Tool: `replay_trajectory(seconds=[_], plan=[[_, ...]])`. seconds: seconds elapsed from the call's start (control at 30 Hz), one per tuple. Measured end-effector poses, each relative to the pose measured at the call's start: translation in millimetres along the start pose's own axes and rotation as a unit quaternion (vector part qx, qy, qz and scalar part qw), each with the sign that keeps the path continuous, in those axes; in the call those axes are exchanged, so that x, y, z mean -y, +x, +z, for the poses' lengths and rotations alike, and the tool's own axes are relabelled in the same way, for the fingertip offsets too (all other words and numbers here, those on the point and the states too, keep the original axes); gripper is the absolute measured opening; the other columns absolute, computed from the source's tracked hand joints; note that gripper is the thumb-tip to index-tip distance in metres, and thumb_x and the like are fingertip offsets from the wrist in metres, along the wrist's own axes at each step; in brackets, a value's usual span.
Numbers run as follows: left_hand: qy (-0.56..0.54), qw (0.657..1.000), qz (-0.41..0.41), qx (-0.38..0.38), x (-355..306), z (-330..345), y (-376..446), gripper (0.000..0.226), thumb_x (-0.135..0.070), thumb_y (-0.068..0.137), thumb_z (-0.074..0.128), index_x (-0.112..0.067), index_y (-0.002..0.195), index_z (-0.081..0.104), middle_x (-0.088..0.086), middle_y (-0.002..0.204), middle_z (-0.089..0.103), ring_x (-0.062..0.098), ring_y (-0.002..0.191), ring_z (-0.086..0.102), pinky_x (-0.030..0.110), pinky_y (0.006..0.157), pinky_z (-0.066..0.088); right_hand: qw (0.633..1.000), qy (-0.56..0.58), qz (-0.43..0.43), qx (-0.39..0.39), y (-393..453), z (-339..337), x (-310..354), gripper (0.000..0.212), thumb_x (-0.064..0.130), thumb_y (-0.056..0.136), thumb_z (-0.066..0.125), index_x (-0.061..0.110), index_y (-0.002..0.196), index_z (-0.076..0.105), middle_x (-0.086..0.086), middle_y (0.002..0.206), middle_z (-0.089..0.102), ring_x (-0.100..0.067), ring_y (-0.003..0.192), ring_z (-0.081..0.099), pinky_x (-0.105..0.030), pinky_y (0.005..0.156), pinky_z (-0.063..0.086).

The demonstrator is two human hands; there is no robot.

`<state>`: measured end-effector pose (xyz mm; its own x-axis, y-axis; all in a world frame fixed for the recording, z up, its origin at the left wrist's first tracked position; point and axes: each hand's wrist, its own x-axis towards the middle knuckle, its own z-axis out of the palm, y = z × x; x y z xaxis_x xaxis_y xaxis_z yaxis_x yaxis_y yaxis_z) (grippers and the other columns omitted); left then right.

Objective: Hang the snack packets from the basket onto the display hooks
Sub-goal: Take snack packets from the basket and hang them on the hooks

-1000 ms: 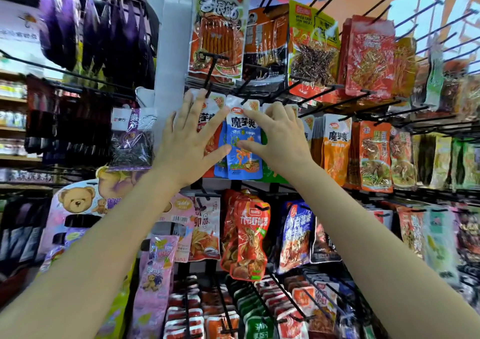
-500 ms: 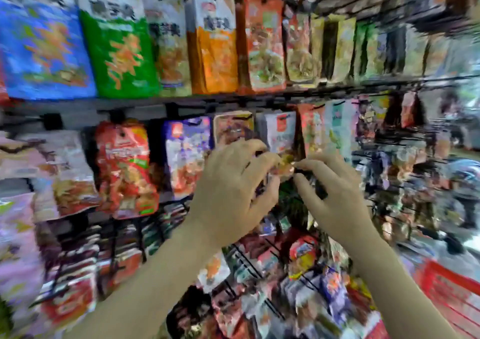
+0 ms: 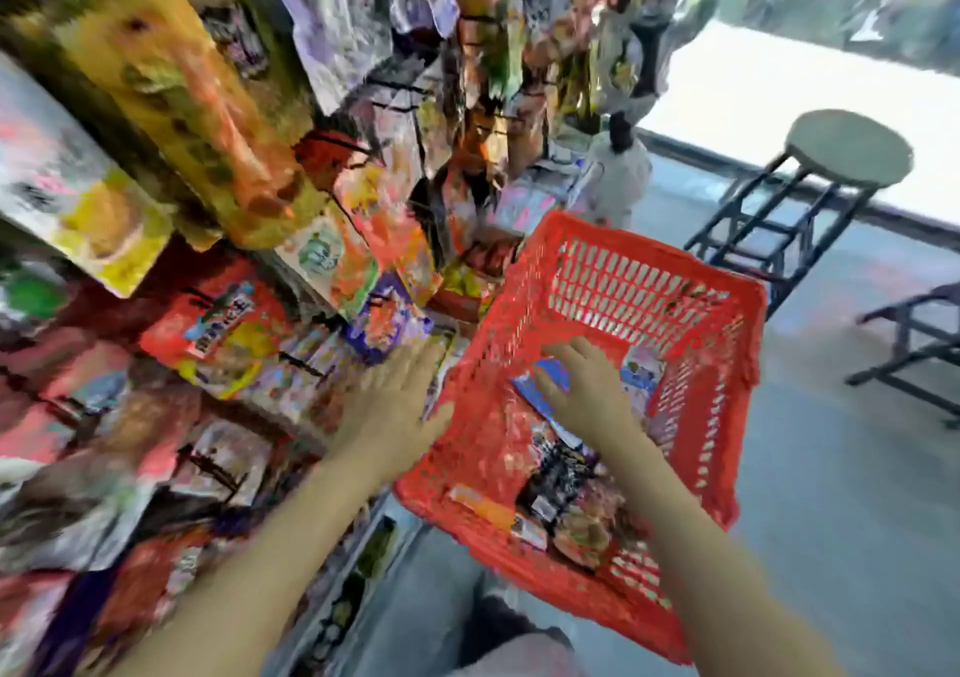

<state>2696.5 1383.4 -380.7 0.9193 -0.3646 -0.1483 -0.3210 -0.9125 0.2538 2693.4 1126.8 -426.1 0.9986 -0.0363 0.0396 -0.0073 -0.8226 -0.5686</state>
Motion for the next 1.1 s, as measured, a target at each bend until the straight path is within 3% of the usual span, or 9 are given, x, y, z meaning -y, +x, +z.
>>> replay_trajectory(seconds=[0.13,0.27,0.37,0.53,0.7,0.83,0.9,1.0,1.1], plan=[[-0.029,0.999,0.010,0.022,-22.7,30.9,31.0,0.092,-0.065,0.084,0.025,-0.015,0.161,0.018,0.008,0.167,0.019,0.025,0.154,0.022,0.043,0.120,0.026,0.987,0.058,0.141,0.058,23.4,28.7,-52.6,0.041,0.039,0.091,0.065,0.010,0.120,0.066,-0.016,0.112,0.067,-0.036,0.111,0.059,-0.043,0.089,0.044],[-0.033,0.999,0.005,0.018,-25.4,41.4,40.2,0.090,-0.061,0.086,0.031,-0.016,0.161,0.015,0.007,0.166,0.023,0.025,0.151,0.028,0.044,0.118,0.031,0.964,0.077,0.247,0.068,43.5,62.9,-90.7,0.066,0.037,0.090,0.073,0.005,0.142,0.049,-0.018,0.135,0.059,-0.036,0.125,0.055,-0.044,0.100,0.044],[-0.018,1.000,0.000,0.015,-22.5,42.5,38.6,0.086,-0.059,0.088,0.035,-0.013,0.160,0.021,0.008,0.164,0.030,0.026,0.147,0.038,0.045,0.114,0.037,0.948,0.032,0.307,0.077,45.3,89.0,-106.6,0.072,0.047,0.084,0.076,0.004,0.135,0.049,-0.020,0.130,0.058,-0.039,0.121,0.055,-0.045,0.095,0.045],[-0.009,1.000,0.000,0.019,-25.9,38.6,38.5,0.084,-0.057,0.090,0.038,-0.010,0.159,0.026,0.011,0.161,0.036,0.028,0.142,0.044,0.047,0.109,0.042,0.937,-0.018,0.327,0.124,45.2,114.8,-100.3,0.088,0.051,0.066,0.089,0.005,0.130,0.048,-0.016,0.129,0.054,-0.036,0.124,0.051,-0.045,0.096,0.047],[-0.014,0.999,-0.013,0.032,-28.2,34.8,36.9,0.086,-0.061,0.091,0.031,-0.013,0.161,0.018,0.008,0.165,0.028,0.026,0.148,0.035,0.046,0.114,0.036,0.932,0.048,0.347,0.096,39.4,118.5,-102.9,0.071,0.034,0.066,0.092,0.004,0.117,0.053,-0.020,0.118,0.058,-0.039,0.113,0.056,-0.046,0.089,0.050],[-0.031,0.999,-0.016,0.041,-31.7,32.7,35.5,0.080,-0.057,0.099,0.037,-0.022,0.162,0.003,-0.003,0.169,0.011,0.016,0.154,0.015,0.036,0.122,0.017,0.935,0.087,0.321,0.124,27.2,113.1,-97.0,0.060,0.023,0.078,0.085,0.005,0.120,0.045,-0.019,0.120,0.055,-0.038,0.108,0.055,-0.046,0.083,0.050],[-0.034,0.998,-0.025,0.038,-34.2,28.3,39.7,0.076,-0.054,0.100,0.042,-0.020,0.161,0.013,0.000,0.167,0.019,0.019,0.153,0.019,0.040,0.122,0.020,0.928,0.125,0.334,0.112,27.9,104.1,-92.7,0.054,0.016,0.084,0.080,0.006,0.122,0.042,-0.015,0.118,0.061,-0.036,0.103,0.062,-0.042,0.073,0.051],[-0.026,0.999,-0.022,0.017,-38.5,21.6,55.7,0.068,-0.052,0.098,0.049,-0.011,0.152,0.036,0.008,0.161,0.032,0.025,0.149,0.028,0.047,0.119,0.027,0.912,0.162,0.375,0.031,34.4,85.6,-93.7,0.037,0.018,0.092,0.072,0.009,0.116,0.045,-0.011,0.117,0.062,-0.033,0.099,0.062,-0.040,0.071,0.051],[-0.021,0.999,-0.002,0.039,-46.9,22.4,67.0,0.078,-0.050,0.096,0.054,-0.013,0.158,0.025,0.009,0.165,0.023,0.027,0.152,0.023,0.047,0.120,0.025,0.907,0.090,0.409,-0.034,36.5,66.1,-108.8,0.032,0.024,0.096,0.066,0.006,0.119,0.054,-0.017,0.124,0.058,-0.035,0.112,0.056,-0.042,0.084,0.051]])
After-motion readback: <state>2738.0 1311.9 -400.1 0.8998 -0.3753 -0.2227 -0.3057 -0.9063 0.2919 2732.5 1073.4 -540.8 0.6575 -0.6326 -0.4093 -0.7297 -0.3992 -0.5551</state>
